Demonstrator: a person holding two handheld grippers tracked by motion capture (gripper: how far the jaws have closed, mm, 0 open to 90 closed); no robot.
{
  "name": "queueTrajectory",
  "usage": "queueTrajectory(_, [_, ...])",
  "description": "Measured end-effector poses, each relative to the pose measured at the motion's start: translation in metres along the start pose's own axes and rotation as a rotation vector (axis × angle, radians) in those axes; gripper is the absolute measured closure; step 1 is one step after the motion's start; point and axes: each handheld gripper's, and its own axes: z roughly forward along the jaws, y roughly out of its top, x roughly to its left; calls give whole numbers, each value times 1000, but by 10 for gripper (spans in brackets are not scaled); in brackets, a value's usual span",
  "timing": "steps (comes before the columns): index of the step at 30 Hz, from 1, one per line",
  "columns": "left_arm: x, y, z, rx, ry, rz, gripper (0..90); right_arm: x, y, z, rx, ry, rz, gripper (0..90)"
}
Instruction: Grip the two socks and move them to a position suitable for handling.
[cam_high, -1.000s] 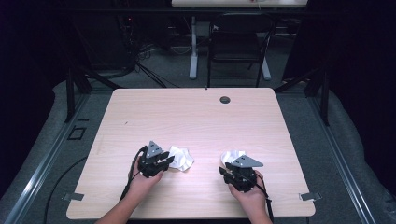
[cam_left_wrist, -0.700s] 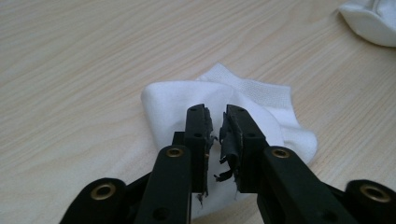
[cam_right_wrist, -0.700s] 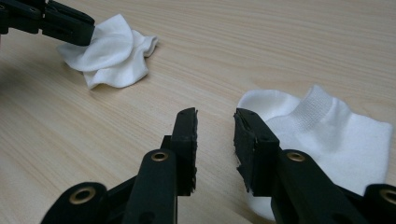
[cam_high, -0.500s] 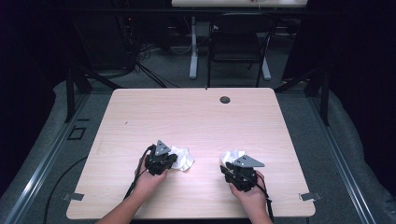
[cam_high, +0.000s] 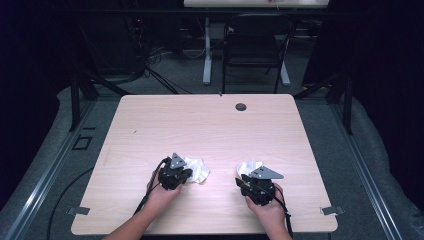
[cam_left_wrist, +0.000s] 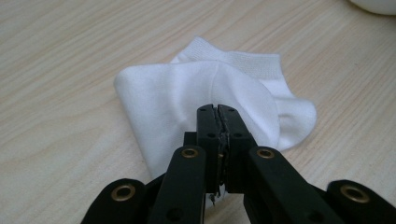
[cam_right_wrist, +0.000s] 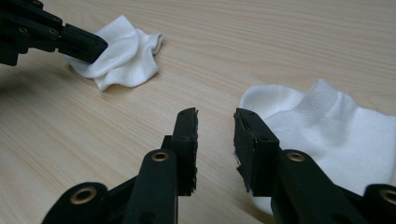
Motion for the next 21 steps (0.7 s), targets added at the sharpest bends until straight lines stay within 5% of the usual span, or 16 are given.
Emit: queueTrajectory(21, [-27,-13,-8,-23,-79,28,881,4,0,0,-4,15,-5,700])
